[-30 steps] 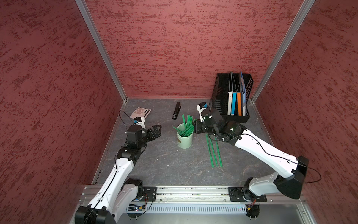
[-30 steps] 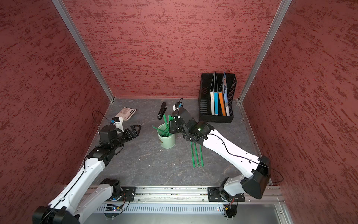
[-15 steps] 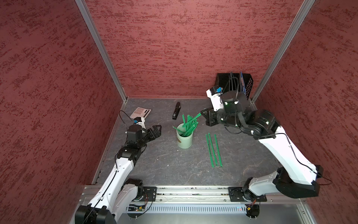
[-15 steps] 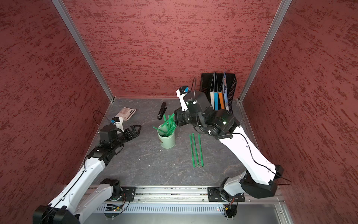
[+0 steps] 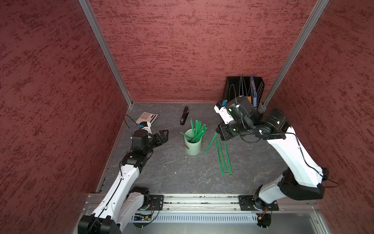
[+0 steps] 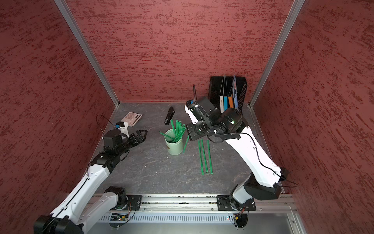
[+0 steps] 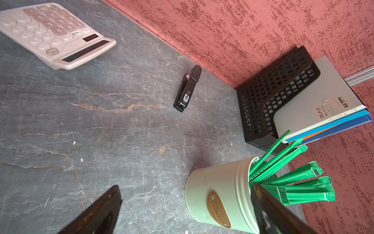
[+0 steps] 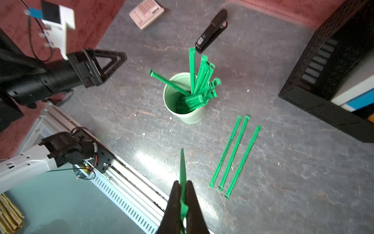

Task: Take the straws out of the storage container
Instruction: Place the straw at the center of the board.

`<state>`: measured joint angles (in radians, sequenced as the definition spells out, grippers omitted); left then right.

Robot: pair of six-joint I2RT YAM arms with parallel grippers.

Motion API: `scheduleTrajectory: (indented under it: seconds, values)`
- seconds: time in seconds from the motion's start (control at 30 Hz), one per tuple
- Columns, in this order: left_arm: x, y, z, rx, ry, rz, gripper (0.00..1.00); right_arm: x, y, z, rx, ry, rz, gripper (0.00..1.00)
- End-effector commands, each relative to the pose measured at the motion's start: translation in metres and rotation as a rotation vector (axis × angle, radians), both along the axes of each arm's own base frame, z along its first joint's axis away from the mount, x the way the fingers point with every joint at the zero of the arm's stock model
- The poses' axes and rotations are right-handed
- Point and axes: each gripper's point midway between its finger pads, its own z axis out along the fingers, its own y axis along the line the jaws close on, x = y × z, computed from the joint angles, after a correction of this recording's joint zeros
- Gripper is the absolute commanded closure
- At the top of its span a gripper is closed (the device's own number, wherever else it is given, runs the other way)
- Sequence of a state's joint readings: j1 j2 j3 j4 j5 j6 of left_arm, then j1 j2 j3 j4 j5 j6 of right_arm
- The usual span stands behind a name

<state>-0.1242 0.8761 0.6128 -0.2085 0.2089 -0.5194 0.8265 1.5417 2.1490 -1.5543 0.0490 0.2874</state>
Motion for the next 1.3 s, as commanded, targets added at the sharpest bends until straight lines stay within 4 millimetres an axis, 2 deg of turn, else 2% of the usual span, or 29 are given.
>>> scheduleTrajectory:
  seconds: [0.0, 0.2, 0.27, 0.43, 0.57, 1.03, 1.27]
  values:
    - [0.001, -0.003, 0.016, -0.003, -0.044, -0.014, 0.0, -0.01, -0.018, -0.027, -0.093, 0.11, -0.015, 1.0]
    - [0.001, -0.002, 0.01, 0.005, -0.031, -0.012, 0.0, -0.001, -0.03, -0.058, -0.128, 0.203, -0.058, 1.0]
    - [0.001, -0.001, 0.008, 0.009, -0.029, -0.011, 0.0, 0.002, -0.034, -0.075, -0.15, 0.252, -0.066, 1.0]
    - [0.001, -0.001, 0.002, 0.01, -0.017, -0.011, 0.0, 0.011, -0.036, -0.116, -0.189, 0.351, -0.053, 1.0]
    - [0.0, -0.001, -0.004, 0.012, -0.005, -0.01, 0.0, 0.022, -0.033, -0.138, -0.181, 0.42, -0.03, 1.0]
    - [0.006, -0.001, -0.016, 0.019, 0.021, -0.007, 0.0, 0.057, -0.023, -0.198, -0.15, 0.585, 0.028, 1.0]
    - [0.007, -0.001, -0.02, 0.026, 0.03, -0.009, 0.0, 0.069, -0.022, -0.213, -0.152, 0.604, 0.013, 1.0]
